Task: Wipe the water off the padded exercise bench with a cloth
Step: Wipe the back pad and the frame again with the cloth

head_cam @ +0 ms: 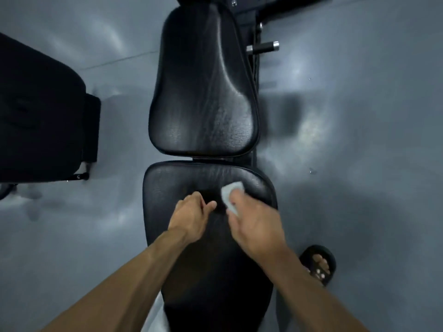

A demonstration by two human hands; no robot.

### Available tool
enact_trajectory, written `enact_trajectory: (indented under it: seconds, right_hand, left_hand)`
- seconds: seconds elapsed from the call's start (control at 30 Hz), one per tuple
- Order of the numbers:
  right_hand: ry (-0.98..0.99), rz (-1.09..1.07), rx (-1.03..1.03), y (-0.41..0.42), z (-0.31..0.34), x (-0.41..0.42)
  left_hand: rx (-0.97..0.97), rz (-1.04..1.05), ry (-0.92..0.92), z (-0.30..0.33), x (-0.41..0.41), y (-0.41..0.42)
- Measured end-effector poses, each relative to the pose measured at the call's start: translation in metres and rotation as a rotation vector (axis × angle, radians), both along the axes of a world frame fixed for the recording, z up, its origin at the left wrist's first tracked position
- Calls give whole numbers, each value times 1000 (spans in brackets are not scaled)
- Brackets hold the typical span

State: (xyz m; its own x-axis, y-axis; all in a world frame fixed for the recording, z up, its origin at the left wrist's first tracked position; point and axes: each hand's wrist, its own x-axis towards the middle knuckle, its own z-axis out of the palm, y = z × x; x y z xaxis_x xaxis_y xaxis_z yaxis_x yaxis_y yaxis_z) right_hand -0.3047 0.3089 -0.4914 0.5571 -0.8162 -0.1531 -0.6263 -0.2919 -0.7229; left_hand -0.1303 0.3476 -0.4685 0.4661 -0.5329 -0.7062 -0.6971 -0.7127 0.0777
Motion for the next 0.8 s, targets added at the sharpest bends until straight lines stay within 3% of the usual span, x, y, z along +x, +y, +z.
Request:
enact_trajectory:
  seconds: [0.1, 0.37, 0.47, 0.8]
  right_hand:
    - [97, 296, -112, 7, -1, 8]
    - [293, 195, -8, -45, 21, -14]
    - [267, 230, 113, -49, 25, -11]
    - [183, 153, 39, -73, 35, 8]
  left_hand:
    - [109, -26, 8, 3, 0, -7]
    - [178, -21, 9, 9, -1, -16]
    - [186, 6, 13, 9, -2, -19]
    - [134, 92, -3, 12, 0, -20]
